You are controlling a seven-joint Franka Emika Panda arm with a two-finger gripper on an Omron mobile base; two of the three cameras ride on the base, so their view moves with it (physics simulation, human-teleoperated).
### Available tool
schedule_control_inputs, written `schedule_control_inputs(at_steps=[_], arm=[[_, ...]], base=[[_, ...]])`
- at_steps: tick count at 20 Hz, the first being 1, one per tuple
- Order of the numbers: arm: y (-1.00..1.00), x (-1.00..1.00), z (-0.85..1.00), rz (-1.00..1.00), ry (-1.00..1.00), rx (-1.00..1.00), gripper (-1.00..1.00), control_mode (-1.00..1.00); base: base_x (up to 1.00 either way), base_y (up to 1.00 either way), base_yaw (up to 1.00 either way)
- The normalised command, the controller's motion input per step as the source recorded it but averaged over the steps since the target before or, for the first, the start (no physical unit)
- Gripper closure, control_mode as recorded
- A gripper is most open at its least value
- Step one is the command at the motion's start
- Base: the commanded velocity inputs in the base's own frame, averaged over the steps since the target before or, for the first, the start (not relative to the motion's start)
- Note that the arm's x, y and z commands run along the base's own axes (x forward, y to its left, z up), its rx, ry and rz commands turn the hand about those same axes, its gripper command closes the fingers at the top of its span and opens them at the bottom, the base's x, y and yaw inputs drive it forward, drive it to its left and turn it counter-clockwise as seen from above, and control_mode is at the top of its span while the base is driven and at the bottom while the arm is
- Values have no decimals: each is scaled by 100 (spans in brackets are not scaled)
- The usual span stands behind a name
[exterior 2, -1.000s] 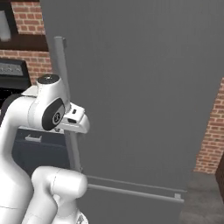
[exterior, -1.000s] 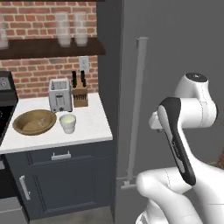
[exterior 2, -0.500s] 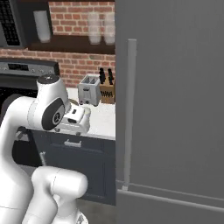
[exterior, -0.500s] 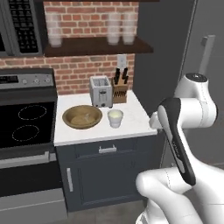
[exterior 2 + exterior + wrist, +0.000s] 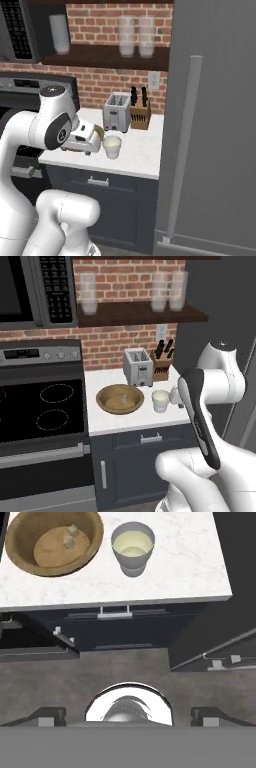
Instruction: Grab a lemon wedge from the fridge and one ice cube from the ice bowl, and put them in the glass of lemonade.
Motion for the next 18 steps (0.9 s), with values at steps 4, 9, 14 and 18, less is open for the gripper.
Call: schedule_control_inputs(at_steps=[4,9,14,18], arm=[[0,0,0,0,0,0,-100,100],[0,0,0,0,0,0,-100,100],[0,0,0,0,0,0,-100,100],[0,0,0,0,0,0,-100,100]], base=[[70,4,-16],[66,26,-17],[19,46,-13],[0,56,-8]])
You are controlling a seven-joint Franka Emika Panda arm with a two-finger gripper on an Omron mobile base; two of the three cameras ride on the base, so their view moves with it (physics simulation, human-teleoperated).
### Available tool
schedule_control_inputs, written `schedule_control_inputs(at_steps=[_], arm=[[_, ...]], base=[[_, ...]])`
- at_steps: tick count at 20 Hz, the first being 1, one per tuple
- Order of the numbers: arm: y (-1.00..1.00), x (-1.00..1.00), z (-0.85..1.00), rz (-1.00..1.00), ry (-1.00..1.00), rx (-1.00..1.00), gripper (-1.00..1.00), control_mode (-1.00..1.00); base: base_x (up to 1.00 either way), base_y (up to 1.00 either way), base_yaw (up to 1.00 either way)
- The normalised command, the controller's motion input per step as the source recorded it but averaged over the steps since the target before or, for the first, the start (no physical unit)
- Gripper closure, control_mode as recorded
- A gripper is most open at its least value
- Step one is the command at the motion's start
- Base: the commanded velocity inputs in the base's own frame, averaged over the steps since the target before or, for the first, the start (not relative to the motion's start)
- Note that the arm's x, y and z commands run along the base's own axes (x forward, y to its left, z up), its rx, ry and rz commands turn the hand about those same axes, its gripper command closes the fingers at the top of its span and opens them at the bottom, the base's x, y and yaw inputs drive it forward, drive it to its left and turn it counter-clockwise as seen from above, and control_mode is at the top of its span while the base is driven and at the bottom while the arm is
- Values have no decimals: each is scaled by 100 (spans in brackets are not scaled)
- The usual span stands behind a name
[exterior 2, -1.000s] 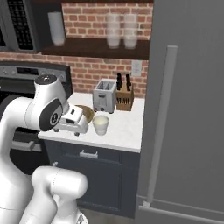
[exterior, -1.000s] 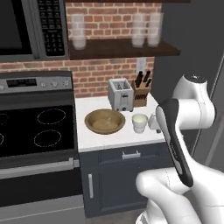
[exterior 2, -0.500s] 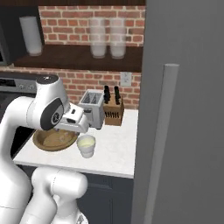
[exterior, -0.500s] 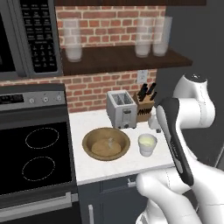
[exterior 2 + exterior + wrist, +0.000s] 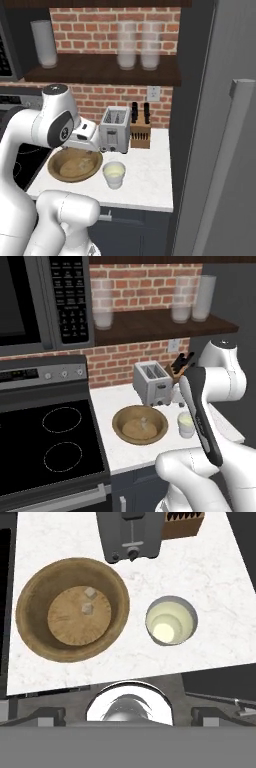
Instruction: Grab a lemon wedge from the fridge and one ice cube from the ice bowl, and put them in the glass of lemonade.
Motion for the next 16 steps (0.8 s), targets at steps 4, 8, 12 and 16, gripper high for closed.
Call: schedule_control_inputs(at_steps=[4,8,12,16], arm=[[34,3,-25,-2,0,0,-100,-100],[28,15,-45,0,0,0,-100,-100],[15,24,-51,0,0,0,-100,-100],[19,32,-52,0,0,0,-100,-100]], base=[[0,12,-1],[0,0,0],[0,0,0],[0,0,0]])
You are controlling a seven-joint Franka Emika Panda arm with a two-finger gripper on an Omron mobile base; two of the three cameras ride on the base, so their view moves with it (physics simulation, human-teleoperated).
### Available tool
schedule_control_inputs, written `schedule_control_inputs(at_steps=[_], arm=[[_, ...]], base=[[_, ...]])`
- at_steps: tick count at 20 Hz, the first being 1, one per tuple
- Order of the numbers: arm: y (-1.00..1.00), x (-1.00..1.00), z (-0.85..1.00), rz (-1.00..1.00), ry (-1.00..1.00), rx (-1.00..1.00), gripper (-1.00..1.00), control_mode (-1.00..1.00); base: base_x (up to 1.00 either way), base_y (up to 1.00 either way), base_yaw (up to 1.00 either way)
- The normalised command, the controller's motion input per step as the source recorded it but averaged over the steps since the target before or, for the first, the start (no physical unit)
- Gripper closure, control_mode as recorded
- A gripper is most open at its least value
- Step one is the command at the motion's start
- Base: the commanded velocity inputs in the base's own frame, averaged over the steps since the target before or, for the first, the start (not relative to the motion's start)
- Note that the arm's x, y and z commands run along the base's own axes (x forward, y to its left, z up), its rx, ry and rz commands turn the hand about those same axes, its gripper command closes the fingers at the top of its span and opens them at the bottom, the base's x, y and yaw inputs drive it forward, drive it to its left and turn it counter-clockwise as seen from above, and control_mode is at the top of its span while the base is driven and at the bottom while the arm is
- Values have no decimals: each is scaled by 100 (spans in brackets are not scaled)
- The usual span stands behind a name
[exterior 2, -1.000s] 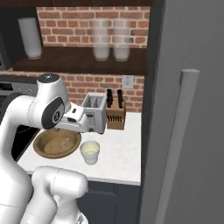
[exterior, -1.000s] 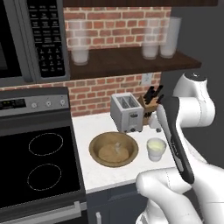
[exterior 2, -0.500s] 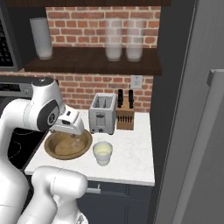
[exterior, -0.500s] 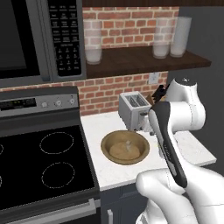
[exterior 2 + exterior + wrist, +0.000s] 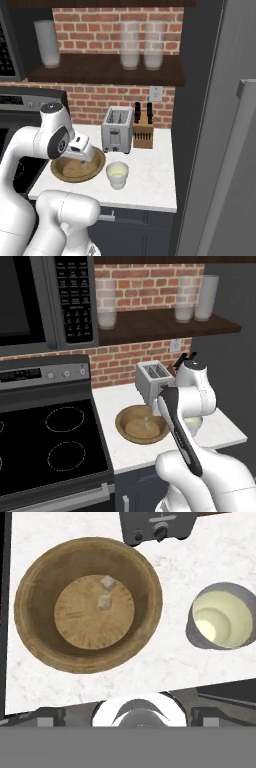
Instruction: Grab a lemon wedge from the fridge and one ice cube from the ice bowl, and put them in the glass of lemonade.
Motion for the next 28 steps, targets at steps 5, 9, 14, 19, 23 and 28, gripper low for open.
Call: schedule_control_inputs(at_steps=[5,9,14,19,23,28], arm=[[35,36,-38,0,0,0,-100,-100],[27,42,-43,-1,4,0,-100,-100],[12,43,-34,-4,12,0,-100,-100],[1,41,-21,-6,12,0,-100,-100],[0,40,-13,-6,6,0,-100,-100],[0,33,-14,-3,0,0,-100,-100]], base=[[0,0,0],[0,0,0],[0,0,0],[0,0,0],[0,0,0],[0,0,0]])
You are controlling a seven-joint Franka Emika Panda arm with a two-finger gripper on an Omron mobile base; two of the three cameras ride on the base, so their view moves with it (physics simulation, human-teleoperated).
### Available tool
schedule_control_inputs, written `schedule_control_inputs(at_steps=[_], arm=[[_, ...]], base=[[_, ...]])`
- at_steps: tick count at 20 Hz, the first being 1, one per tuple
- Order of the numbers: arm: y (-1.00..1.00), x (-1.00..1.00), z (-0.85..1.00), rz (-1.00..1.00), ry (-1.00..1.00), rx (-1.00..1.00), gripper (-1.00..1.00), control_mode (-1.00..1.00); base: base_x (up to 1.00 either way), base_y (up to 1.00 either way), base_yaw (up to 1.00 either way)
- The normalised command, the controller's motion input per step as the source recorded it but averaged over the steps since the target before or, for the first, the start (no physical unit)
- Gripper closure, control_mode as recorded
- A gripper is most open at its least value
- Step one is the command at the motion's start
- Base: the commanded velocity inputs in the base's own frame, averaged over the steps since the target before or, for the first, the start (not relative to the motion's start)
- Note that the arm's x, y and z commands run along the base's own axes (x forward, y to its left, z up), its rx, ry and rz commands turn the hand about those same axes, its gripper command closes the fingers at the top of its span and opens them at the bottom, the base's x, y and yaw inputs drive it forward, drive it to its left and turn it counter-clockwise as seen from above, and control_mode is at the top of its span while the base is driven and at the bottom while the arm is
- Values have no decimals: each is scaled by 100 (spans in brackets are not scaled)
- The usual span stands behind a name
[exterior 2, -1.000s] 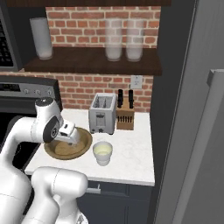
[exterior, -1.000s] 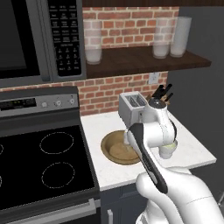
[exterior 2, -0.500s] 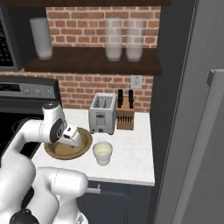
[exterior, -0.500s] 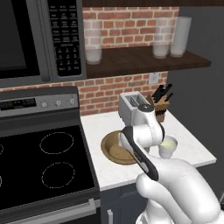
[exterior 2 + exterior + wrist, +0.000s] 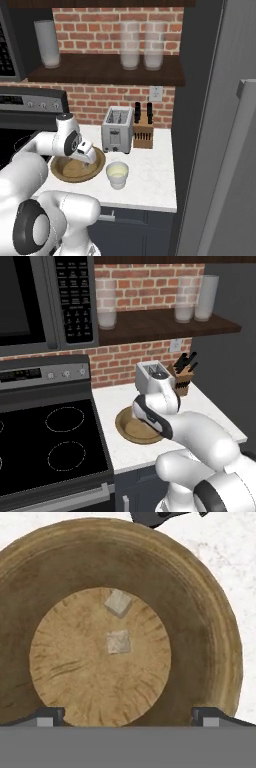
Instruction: Grab a lemon wedge from the fridge and one ice cube from the ice bowl, and put them in the glass of lemonade.
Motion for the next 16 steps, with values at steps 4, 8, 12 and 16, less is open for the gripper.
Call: schedule_control_inputs(at_steps=[4,8,12,16], arm=[[0,24,-21,-1,0,0,-100,-100],[0,5,-18,0,0,0,-100,-100],[0,0,-9,0,0,0,-100,-100],[0,0,-10,0,2,0,-100,-100]], base=[[0,0,0],[0,0,0],[0,0,0],[0,0,0]])
